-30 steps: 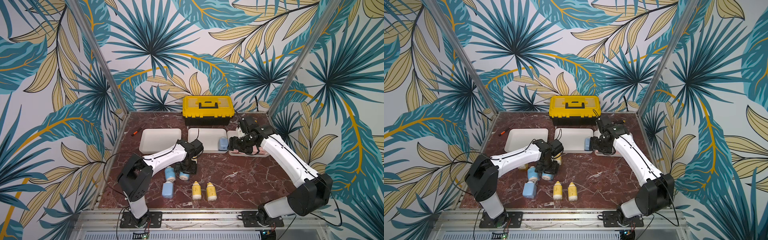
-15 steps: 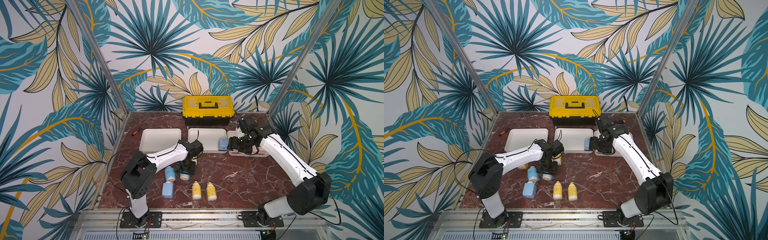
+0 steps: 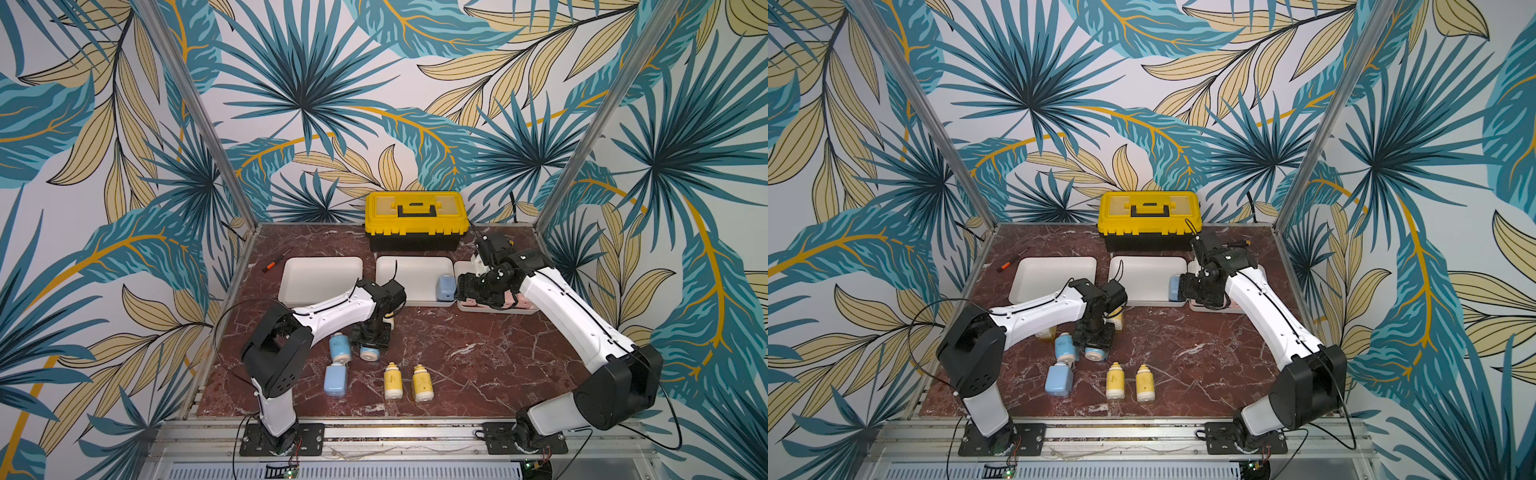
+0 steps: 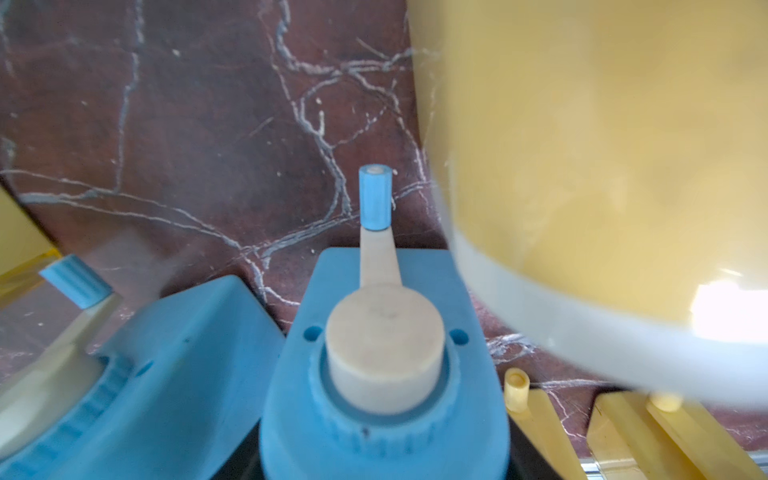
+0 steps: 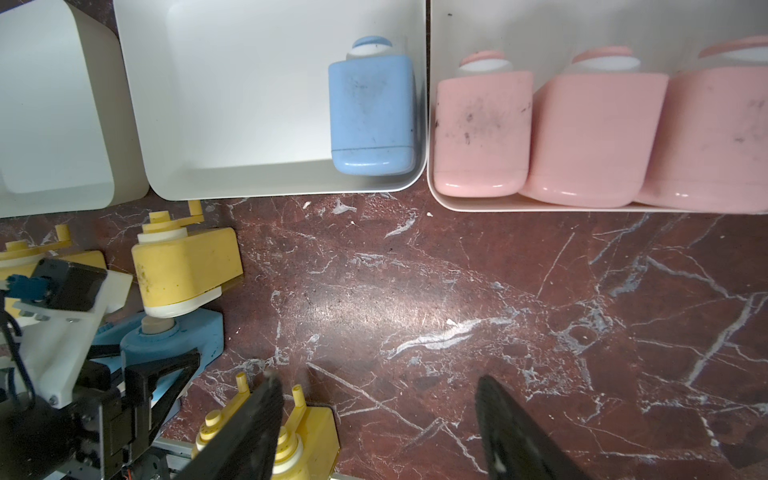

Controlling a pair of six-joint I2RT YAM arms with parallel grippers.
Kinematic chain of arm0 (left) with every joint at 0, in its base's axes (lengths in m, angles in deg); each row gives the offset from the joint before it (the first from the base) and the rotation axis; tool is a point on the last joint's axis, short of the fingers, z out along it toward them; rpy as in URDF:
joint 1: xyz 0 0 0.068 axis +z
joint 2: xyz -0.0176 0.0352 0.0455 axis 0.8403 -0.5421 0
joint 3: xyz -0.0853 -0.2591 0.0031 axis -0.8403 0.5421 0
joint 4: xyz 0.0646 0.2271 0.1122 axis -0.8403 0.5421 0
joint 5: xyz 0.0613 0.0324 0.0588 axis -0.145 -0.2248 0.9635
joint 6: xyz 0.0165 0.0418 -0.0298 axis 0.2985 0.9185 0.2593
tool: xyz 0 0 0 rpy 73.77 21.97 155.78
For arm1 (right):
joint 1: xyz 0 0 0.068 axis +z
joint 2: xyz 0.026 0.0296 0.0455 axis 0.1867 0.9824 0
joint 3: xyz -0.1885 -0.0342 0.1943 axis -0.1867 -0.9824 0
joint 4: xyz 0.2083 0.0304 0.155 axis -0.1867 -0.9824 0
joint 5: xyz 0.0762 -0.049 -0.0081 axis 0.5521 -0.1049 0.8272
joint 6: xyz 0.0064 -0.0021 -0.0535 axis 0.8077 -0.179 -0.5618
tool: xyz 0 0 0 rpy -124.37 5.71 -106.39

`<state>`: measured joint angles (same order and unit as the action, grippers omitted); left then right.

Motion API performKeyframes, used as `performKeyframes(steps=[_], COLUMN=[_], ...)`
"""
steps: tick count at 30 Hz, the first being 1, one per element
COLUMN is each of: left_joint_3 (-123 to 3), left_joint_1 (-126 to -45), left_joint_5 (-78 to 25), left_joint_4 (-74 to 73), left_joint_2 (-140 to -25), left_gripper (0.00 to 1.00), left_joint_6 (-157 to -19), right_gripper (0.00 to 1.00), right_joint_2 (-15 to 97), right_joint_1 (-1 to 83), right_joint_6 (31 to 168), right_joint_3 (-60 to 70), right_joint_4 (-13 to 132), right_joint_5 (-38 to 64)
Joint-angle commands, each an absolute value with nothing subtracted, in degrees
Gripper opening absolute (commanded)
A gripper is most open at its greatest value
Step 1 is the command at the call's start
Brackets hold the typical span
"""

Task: Place the pencil sharpeners by color into the storage box
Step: Pick up the pencil sharpener from the center of the board.

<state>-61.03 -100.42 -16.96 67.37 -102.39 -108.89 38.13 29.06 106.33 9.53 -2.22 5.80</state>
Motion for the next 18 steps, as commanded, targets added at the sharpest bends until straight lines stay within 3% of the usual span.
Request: performKeyframes(steps=[1, 18], left_joint_3=[-60.84, -64.61], left_joint_1=[-100.33, -100.59], left_joint_5=[-18.60, -19.91], left_joint_4=[67.90, 71.96], left_joint_2=[-99.77, -94.52], left_gripper=[0.44, 0.40], left_joint_6=[-108.83, -109.18], right_gripper=[0.75, 0.75], right_joint_2=[38.58, 39.10], right_joint_1=[28.89, 28.93], right_joint_6=[106.54, 106.64], right_joint_3=[8.46, 8.60], right_joint_4=[-1.89, -1.23], right_joint_5=[6.01, 6.27])
